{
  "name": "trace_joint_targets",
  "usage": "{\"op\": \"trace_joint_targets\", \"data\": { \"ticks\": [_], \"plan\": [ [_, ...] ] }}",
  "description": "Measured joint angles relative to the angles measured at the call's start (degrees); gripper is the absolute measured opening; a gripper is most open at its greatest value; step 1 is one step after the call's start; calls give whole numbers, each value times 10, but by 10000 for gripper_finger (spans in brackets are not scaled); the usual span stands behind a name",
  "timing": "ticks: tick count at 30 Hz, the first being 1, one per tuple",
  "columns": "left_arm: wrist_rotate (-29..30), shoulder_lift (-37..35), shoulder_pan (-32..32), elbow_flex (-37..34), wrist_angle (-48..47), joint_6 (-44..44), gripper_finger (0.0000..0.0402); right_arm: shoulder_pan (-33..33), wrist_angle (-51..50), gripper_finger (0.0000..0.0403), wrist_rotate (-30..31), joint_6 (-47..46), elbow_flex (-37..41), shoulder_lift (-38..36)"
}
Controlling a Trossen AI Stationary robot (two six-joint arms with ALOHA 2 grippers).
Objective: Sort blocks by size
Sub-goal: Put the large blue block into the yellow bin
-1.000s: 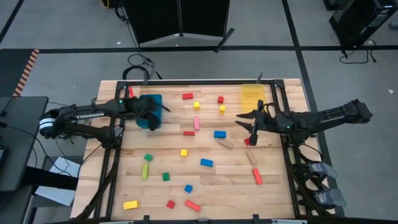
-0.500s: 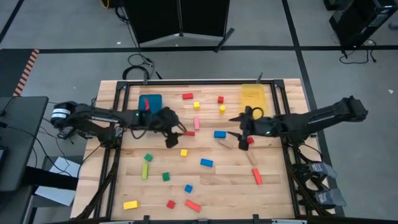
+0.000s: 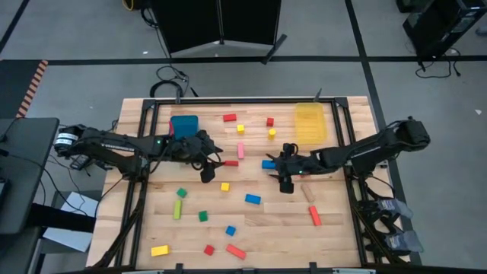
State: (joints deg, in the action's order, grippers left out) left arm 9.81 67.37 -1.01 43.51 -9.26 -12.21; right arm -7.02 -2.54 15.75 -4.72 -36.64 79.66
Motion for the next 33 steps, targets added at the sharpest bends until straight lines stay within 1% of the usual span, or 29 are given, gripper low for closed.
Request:
{"op": "trace_joint_targets", "data": {
  "ticks": [4, 13, 16, 19, 22, 25, 29, 33],
  "plan": [
    [2, 0, -7, 0, 0, -1, 257, 23, 5, 256, -22, 0, 0, 43],
    [4, 0, -19, 0, 2, -3, 257, 74, 46, 255, -24, 3, 0, 110],
    [8, 0, -24, 0, 3, -3, 257, 84, 52, 246, -33, 3, -1, 124],
    [10, 0, -25, 0, 3, -3, 257, 90, 61, 228, -49, 2, -3, 138],
    [13, 0, -25, 0, 3, -3, 257, 90, 65, 192, -50, 2, -2, 138],
    [25, 0, -25, 0, 5, -4, 257, 90, 66, 141, -50, 18, 0, 126],
    [34, 2, -25, 0, 7, -6, 257, 90, 71, 141, -33, 35, 2, 97],
    [39, 5, -25, 0, 6, -16, 257, 87, 73, 141, -23, 53, 2, 45]
  ]
}}
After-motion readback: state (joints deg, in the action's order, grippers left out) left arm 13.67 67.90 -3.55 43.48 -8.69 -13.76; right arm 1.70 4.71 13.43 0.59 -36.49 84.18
